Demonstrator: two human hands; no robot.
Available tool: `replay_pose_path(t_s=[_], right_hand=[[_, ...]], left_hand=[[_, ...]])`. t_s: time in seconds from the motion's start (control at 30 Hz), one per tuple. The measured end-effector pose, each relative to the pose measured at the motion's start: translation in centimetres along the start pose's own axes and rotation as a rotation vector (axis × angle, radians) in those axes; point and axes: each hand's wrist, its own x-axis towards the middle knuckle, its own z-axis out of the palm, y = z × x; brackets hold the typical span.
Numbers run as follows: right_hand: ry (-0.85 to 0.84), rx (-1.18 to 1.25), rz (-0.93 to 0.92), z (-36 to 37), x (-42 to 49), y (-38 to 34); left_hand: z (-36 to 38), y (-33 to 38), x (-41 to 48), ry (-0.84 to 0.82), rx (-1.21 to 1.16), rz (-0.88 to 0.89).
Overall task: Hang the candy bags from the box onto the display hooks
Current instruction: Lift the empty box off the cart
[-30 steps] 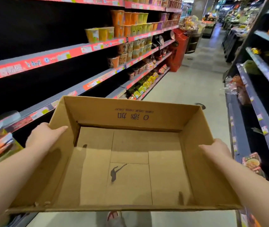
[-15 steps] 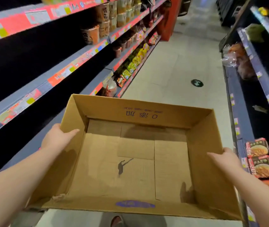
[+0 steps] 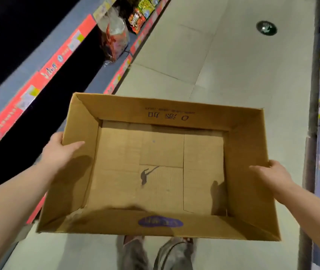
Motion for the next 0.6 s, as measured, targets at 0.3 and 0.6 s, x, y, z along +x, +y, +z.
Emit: replay_pose_path(t_s=[0.3, 0.6], right_hand=[[-0.088, 0.031, 0.016, 10.4, 13.1, 2.9], [-0.152, 0.102, 0.062, 17.9, 21.3, 6.3]], left_hand=[[12.6, -6.0, 10.2, -0.014, -0.016, -0.124], [21.1, -12.8, 18.4, -0.124, -0.028, -0.140]])
